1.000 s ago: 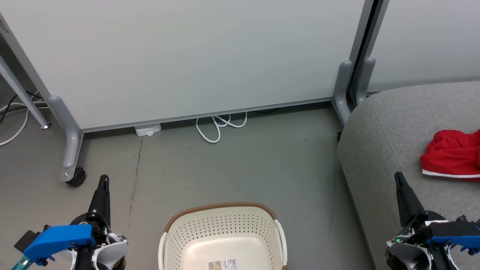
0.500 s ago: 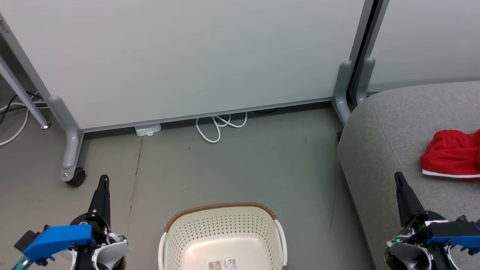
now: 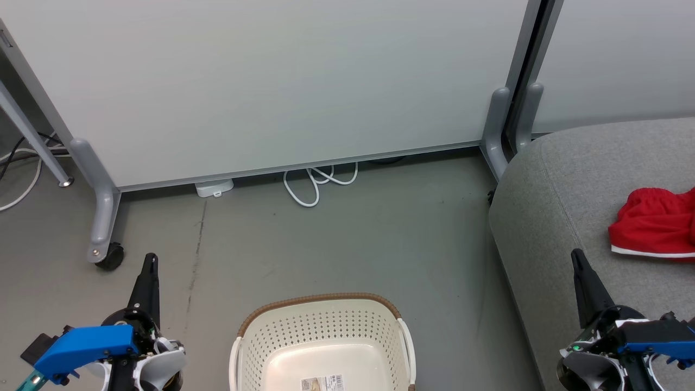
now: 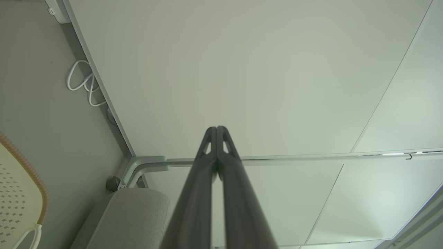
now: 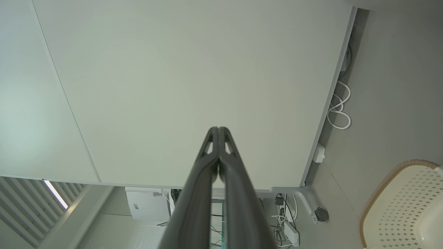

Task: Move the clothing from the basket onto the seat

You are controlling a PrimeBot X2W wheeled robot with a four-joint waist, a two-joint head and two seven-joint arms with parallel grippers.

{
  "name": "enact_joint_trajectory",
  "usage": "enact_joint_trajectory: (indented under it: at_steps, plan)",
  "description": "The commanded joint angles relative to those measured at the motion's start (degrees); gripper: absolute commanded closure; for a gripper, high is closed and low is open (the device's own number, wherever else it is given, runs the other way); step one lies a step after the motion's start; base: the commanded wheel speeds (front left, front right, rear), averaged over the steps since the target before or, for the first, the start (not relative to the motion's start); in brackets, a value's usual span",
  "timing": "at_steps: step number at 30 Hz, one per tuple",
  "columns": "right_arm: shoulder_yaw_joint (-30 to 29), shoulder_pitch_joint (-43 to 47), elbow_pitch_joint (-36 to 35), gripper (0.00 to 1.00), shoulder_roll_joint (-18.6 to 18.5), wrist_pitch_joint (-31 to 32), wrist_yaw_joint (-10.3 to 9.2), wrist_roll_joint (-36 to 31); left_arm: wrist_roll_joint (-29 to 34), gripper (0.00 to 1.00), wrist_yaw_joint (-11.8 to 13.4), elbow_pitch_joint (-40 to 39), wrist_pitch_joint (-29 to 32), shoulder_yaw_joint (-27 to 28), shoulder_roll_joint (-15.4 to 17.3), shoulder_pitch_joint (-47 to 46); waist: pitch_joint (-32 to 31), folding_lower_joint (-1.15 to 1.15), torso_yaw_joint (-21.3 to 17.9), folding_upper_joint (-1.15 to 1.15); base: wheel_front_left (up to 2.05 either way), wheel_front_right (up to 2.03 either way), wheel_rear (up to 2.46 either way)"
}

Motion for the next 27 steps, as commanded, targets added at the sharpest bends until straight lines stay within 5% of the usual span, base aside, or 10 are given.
enact_joint_trajectory:
  at_steps: [1,27]
  plan:
    - [-0.1,-0.6,0.1,1.0,-0.3,0.1,0.02,0.2,-0.1,1.0,-0.2,-0.3,0.2,0.1,-0.1,-0.5,0.0,0.0,0.0,0.0,0.0,0.0,0.0]
    - [-0.1,-0.6,0.1,1.0,-0.3,0.1,0.02,0.2,-0.1,1.0,-0.2,-0.3,0.2,0.1,-0.1,-0.5,0.0,0.0,0.0,0.0,0.0,0.0,0.0]
